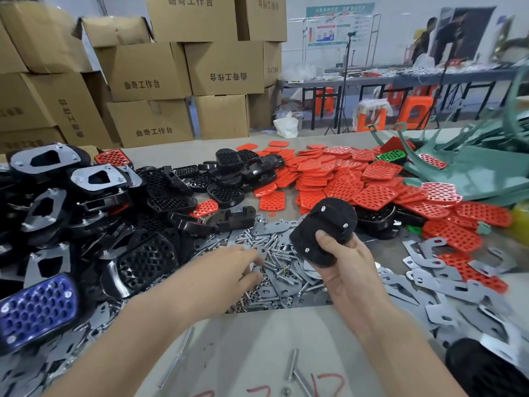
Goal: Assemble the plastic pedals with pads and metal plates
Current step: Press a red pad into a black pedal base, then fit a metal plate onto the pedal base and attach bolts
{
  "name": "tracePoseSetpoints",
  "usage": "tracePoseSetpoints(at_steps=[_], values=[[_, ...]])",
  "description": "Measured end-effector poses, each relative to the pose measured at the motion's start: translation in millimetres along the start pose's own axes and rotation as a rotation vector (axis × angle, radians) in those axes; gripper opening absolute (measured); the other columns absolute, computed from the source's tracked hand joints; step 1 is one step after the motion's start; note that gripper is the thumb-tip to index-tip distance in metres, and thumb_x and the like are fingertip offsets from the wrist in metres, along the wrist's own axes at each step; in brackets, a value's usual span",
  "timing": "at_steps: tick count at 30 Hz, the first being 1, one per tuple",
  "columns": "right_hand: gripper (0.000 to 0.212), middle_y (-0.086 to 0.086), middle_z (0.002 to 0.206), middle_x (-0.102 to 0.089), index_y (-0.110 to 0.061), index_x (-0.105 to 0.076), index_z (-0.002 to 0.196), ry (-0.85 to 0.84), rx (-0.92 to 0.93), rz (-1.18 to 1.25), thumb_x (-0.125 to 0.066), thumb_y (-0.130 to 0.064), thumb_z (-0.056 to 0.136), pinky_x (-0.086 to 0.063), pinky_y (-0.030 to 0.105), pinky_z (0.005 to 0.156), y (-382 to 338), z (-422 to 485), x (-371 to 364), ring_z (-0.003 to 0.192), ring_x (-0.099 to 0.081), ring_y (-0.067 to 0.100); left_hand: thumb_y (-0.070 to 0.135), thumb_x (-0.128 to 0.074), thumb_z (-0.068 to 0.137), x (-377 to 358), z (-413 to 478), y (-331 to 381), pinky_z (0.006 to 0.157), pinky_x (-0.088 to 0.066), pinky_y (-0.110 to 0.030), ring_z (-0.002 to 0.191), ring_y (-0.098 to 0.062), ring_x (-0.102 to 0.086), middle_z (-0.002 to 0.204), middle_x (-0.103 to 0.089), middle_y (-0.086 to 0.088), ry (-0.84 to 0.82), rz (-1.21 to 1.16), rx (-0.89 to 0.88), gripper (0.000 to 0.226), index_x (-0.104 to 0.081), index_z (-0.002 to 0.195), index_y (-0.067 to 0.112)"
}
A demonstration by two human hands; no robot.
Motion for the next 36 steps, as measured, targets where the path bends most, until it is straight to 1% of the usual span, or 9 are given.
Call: tracePoseSetpoints(at_steps=[5,9,13,17,23,27,30,32,36], values=[[0.03,0.012,0.104,-0.078,-0.005,-0.067,0.116,0.01,0.012,0.005,-0.051,0.012,0.097,-0.064,0.033,0.075,-1.0,0.1,-0.1,0.089,-0.078,0.024,0.045,-0.043,0.104,-8.2,-15.6,0.5,0.089,-0.04,-0.02,0.097,0.006,-0.046,0.111,-0.053,0.023,-0.111,-0.052,-0.06,0.029,-0.049,0.132,0.044],[0.028,0.006,0.094,-0.079,-0.008,-0.068,0.108,0.013,0.027,-0.014,-0.052,0.012,0.098,-0.063,0.031,0.07,-2.2,0.5,1.4,0.085,-0.078,0.021,0.039,-0.041,0.106,-16.0,-24.4,-3.1,0.103,-0.038,-0.027,0.114,0.001,-0.042,0.118,-0.049,0.019,-0.151,-0.021,-0.068,0.028,-0.051,0.132,0.04],[0.027,0.005,0.089,-0.079,-0.008,-0.068,0.104,0.014,0.035,-0.021,-0.052,0.012,0.098,-0.063,0.032,0.07,-2.5,2.2,3.5,0.08,-0.078,0.021,0.042,-0.042,0.105,-16.8,-25.4,-7.8,0.103,-0.039,-0.027,0.114,0.002,-0.043,0.117,-0.047,0.022,-0.147,-0.04,-0.041,0.027,-0.052,0.13,0.041],[0.025,0.005,0.086,-0.078,-0.007,-0.067,0.104,0.026,0.042,-0.044,-0.052,0.012,0.098,-0.065,0.039,0.078,-2.4,3.9,5.6,0.077,-0.077,0.022,0.051,-0.04,0.103,-8.8,-19.6,-12.8,0.095,-0.045,-0.031,0.105,-0.002,-0.051,0.11,-0.048,0.023,-0.013,-0.011,0.017,0.026,-0.051,0.125,0.044],[0.028,0.015,0.108,-0.076,-0.003,-0.065,0.119,0.042,-0.004,-0.053,-0.054,0.01,0.097,-0.06,0.044,0.09,0.1,2.8,4.4,0.095,-0.075,0.029,0.067,-0.036,0.097,-11.5,0.2,-23.7,0.077,-0.039,-0.03,0.122,-0.014,-0.04,0.125,-0.041,0.005,0.052,0.165,0.226,0.054,-0.046,0.134,0.028],[0.032,0.024,0.117,-0.072,0.002,-0.063,0.125,0.051,-0.049,-0.023,-0.052,0.013,0.096,-0.058,0.049,0.093,1.8,2.1,3.9,0.103,-0.071,0.037,0.055,-0.041,0.1,-11.6,6.3,-11.8,0.074,-0.042,-0.03,0.112,-0.016,-0.047,0.109,-0.041,0.005,0.109,0.246,0.23,0.034,-0.052,0.109,0.024],[0.033,0.024,0.115,-0.072,0.003,-0.063,0.125,0.05,-0.065,-0.005,-0.05,0.014,0.096,-0.059,0.048,0.091,1.6,1.6,3.7,0.105,-0.07,0.039,0.042,-0.042,0.1,-6.2,4.5,-2.3,0.067,-0.037,-0.029,0.09,-0.017,-0.043,0.096,-0.035,0.004,0.159,0.331,0.206,0.021,-0.041,0.093,0.023],[0.033,0.021,0.11,-0.073,0.003,-0.062,0.124,0.049,-0.07,0.001,-0.05,0.014,0.096,-0.061,0.046,0.088,1.4,1.2,2.9,0.102,-0.071,0.037,0.034,-0.041,0.101,-3.4,4.3,2.2,0.066,-0.035,-0.03,0.082,-0.019,-0.041,0.093,-0.034,0.002,0.17,0.41,0.206,0.014,-0.044,0.096,0.022],[0.032,0.016,0.102,-0.075,0.002,-0.063,0.122,0.034,-0.08,0.004,-0.05,0.014,0.096,-0.062,0.045,0.087,2.3,1.0,0.4,0.09,-0.075,0.031,0.035,-0.037,0.102,9.4,-0.7,-3.1,0.063,-0.036,-0.028,0.099,-0.015,-0.056,0.103,-0.051,0.005,0.286,0.516,0.241,0.02,-0.051,0.11,0.022]])
Point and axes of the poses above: each hand's wrist, its own z-axis towards the middle knuckle, its own x-axis out of the back of the hand, y = z × x, the point moved 6 cm from there along z, towards the middle knuckle
